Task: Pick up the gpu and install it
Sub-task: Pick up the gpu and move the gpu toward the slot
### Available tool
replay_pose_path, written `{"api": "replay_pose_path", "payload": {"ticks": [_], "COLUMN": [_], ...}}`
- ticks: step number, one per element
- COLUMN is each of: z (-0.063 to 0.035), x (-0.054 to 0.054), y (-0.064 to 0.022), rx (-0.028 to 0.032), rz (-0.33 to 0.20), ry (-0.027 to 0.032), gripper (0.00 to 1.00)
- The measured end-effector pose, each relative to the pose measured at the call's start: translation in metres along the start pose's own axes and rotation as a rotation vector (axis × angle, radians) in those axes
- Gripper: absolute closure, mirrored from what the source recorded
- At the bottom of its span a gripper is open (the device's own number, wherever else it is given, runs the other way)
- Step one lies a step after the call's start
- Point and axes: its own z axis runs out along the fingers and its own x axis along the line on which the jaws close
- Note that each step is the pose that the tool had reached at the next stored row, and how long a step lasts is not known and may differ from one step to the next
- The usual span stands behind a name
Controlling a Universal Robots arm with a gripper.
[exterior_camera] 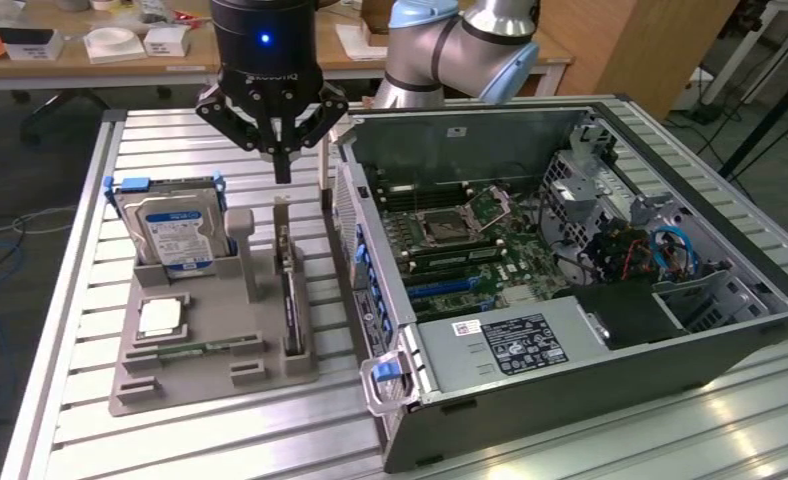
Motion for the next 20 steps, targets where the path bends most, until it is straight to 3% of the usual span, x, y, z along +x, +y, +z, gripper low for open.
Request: {"api": "replay_pose_path", "payload": {"ticks": [20], "z": [0.0032], "x": [0.0001], "y": [-0.0001], "rx": [0.0004], "rz": [0.0], "ry": [0.0], "gripper": [0.89]}}
